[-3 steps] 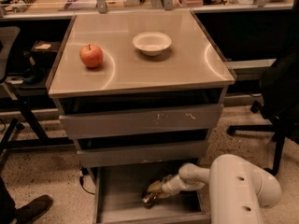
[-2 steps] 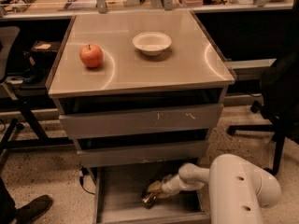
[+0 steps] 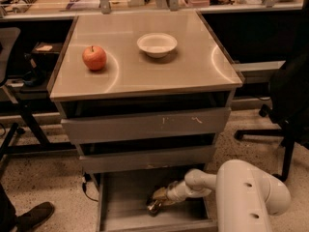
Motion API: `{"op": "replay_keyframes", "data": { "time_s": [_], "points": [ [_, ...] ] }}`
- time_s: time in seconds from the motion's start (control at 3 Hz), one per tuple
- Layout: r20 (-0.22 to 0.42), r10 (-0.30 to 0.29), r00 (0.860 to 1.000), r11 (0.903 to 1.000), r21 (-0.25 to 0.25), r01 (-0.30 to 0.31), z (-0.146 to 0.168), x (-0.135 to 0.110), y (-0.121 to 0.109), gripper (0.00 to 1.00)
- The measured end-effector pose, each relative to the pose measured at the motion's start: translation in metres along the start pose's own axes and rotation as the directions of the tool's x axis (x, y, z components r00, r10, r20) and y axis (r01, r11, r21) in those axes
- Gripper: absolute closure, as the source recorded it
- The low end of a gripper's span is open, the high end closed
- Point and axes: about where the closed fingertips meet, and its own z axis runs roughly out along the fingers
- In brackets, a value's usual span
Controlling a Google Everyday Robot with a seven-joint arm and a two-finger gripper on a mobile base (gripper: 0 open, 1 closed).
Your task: Place orange can into bottom drawer
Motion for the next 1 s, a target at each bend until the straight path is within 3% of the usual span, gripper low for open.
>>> {"op": "replay_keyframes", "data": {
  "time_s": [0.33,0.67,1.0],
  "points": [
    [0.0,0.0,1.0,1.0,0.0,0.0,0.0,0.0,0.0,0.11],
    [0.0,0.0,1.0,1.0,0.0,0.0,0.0001,0.0001,0.0,0.0],
    [0.0,0.0,1.0,1.0,0.0,0.0,0.0001,0.0001,0.0,0.0]
  ]
}}
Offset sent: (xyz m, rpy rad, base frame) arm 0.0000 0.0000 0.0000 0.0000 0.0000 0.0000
